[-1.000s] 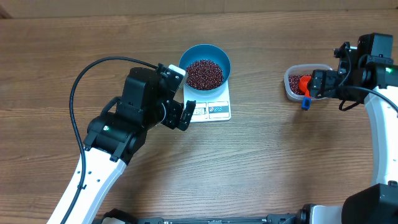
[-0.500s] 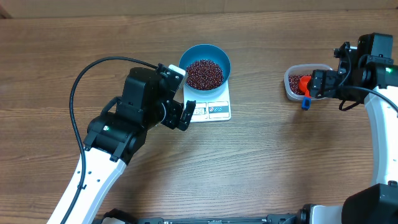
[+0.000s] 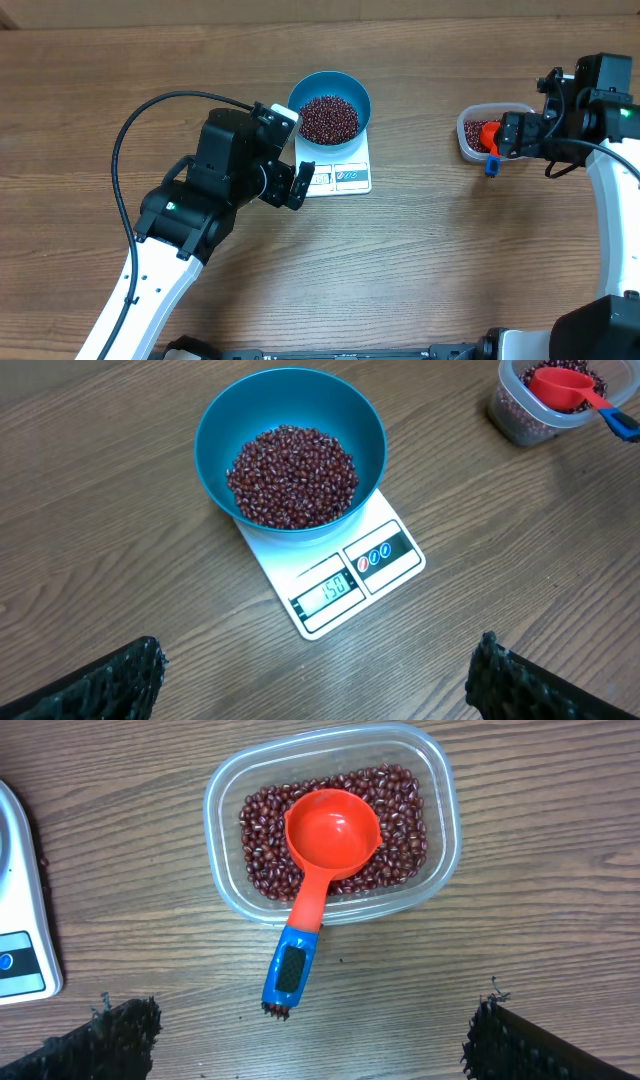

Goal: Scoop item into bowl and weigh 150g on scale

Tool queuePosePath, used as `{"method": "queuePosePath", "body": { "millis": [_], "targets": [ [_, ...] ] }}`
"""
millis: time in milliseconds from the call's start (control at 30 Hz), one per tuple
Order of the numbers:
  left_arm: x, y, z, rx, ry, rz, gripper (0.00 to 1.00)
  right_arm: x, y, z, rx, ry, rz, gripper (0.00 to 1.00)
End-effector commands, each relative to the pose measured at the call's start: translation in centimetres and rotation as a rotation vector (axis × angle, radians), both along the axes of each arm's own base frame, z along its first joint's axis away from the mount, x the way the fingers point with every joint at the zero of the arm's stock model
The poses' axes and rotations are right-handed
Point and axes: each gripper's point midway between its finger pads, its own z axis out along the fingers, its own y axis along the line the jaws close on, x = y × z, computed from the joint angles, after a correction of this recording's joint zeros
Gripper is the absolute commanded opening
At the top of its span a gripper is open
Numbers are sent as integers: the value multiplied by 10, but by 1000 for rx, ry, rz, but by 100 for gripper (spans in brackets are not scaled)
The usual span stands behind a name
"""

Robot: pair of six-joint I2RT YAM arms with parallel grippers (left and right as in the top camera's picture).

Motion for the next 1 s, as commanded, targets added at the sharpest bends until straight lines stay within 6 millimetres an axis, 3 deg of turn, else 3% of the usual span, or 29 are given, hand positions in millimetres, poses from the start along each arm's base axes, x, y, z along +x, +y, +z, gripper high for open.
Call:
{"method": "queuePosePath", "body": {
  "millis": [0, 567, 733, 967],
  "targets": [
    [0, -1, -2, 4, 1, -19, 100, 4, -1, 20, -14, -59, 6, 100],
    [1, -2, -5, 8, 11, -19, 99, 4, -1, 20, -14, -59, 6, 100],
    [6, -4, -24, 30, 66, -19, 100, 4, -1, 20, -14, -59, 6, 100],
    [15, -9, -71, 69, 204, -9, 100, 4, -1, 20, -14, -59, 6, 100]
  ]
}}
